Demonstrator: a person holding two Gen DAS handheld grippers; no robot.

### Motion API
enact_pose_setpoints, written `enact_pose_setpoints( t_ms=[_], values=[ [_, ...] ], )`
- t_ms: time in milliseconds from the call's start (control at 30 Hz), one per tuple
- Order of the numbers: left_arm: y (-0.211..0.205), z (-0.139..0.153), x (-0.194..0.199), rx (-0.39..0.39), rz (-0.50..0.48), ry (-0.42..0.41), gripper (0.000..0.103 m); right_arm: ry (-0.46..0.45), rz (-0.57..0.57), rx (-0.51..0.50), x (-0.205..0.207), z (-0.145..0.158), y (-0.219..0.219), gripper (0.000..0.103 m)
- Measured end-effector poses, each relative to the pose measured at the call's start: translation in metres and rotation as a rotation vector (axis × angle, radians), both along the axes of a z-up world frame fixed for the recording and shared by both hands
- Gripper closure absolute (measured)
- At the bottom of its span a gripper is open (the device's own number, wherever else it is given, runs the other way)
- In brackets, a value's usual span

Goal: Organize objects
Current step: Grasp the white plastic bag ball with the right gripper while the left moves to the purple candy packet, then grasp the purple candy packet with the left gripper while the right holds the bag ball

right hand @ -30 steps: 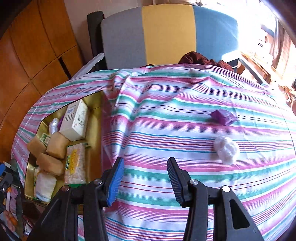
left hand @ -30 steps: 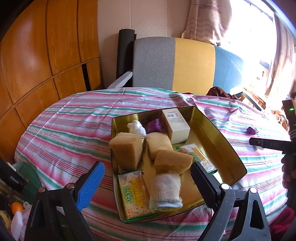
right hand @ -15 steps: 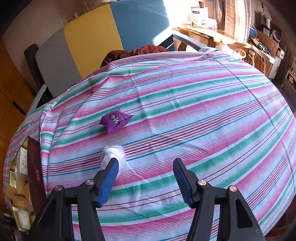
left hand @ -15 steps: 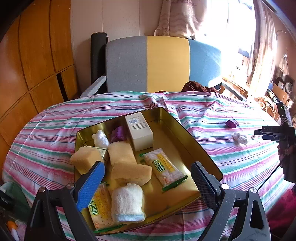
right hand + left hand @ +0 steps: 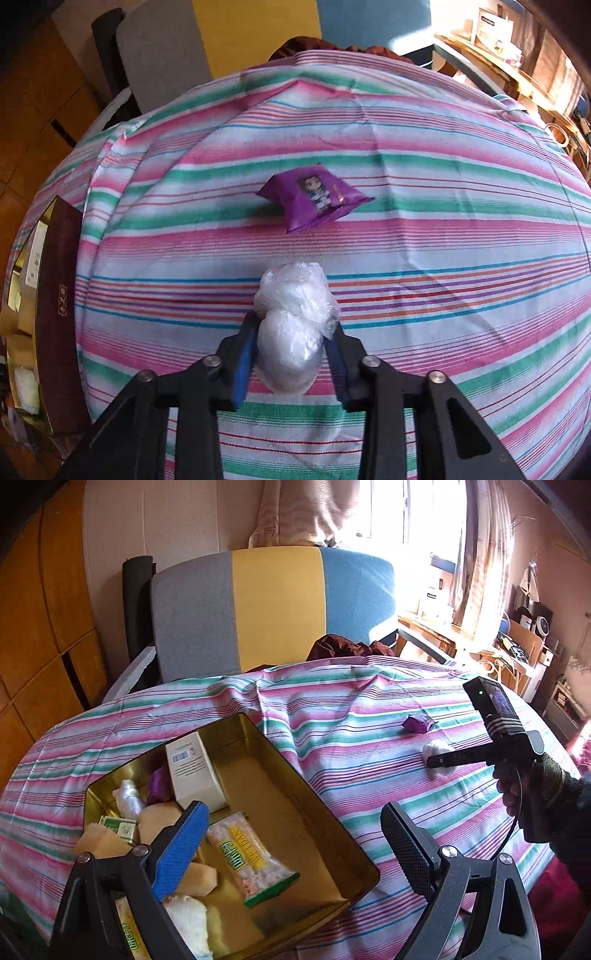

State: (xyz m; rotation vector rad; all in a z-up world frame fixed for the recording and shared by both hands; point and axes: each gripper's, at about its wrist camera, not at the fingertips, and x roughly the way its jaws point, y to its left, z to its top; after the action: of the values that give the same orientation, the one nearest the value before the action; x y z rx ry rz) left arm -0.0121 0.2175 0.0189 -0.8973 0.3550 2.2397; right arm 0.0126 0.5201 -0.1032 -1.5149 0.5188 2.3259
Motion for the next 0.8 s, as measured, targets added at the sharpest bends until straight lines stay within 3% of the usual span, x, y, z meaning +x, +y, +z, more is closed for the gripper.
enact_pose_setpoints(
  t_ms=[167, 300, 467, 667, 800],
  values=[
    [0.039, 0.0, -0.005, 0.003, -0.062, -0.026, 0.008, 0.046, -0.035, 0.035, 0.027, 0.017, 0.008, 0.07],
    [0.083, -0.006, -0.011, -0.013, -0.115, -0.059, 0.008, 0.041, -0.141, 0.077, 0.054, 0.026, 0.032, 0.07],
    [0.149, -0.02, -0.016, -0.058, -0.209, -0.067, 0.009, 0.064, -0.234, 0.032, 0.072, 0.028, 0.058, 0.07],
    [0.225, -0.047, -0.027, -0.112, -0.305, -0.088, 0.01, 0.084, -0.237, -0.024, 0.074, 0.027, 0.063, 0.069],
    [0.264, -0.068, -0.042, -0.127, -0.308, -0.206, 0.013, 0.084, -0.233, -0.039, 0.073, 0.024, 0.065, 0.069]
  ],
)
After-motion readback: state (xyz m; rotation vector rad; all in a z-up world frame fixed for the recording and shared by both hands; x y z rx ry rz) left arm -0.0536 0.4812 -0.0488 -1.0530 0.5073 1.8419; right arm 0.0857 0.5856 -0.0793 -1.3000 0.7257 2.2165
